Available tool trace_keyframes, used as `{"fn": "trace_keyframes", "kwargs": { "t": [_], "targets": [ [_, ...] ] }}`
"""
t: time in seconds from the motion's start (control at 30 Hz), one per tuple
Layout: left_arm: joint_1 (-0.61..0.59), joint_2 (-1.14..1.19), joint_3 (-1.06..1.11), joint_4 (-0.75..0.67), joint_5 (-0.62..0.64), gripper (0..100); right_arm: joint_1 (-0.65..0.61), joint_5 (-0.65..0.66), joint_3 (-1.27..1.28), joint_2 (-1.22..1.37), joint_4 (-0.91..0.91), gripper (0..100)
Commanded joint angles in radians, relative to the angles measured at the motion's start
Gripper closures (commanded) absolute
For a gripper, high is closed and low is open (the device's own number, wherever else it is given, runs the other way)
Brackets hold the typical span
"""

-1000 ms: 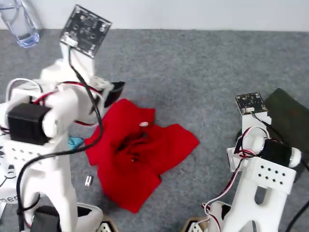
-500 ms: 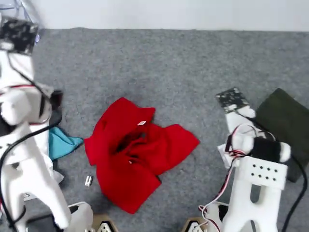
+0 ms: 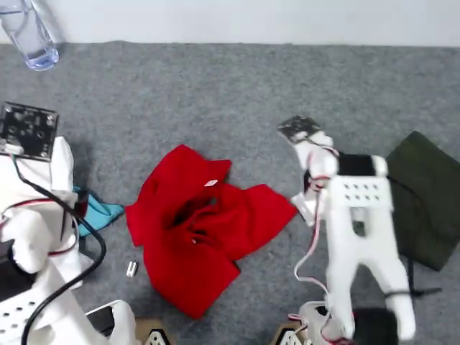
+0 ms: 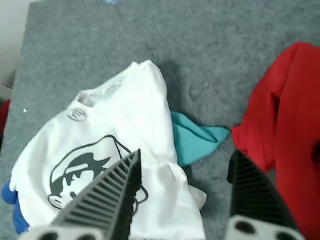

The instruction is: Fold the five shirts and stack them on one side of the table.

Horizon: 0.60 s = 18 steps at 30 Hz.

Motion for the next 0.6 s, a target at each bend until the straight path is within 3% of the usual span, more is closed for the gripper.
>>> {"fn": "trace_keyframes", "kwargs": {
  "t": [0.0, 0.5, 0.57],
  "targets": [
    [-0.006, -0.035, 0.048, 0.018, -0.003, 73, -0.085, -0.015, -0.091, 0.087, -0.019, 72.2],
    [-0.006, -0.04, 0.136, 0.018, -0.003, 73, -0.242, -0.084, -0.129, 0.479, -0.249, 72.7],
    [-0.006, -0.04, 0.136, 0.018, -0.003, 73, -0.24, -0.08, -0.13, 0.503, -0.26, 77.2]
  ]
}}
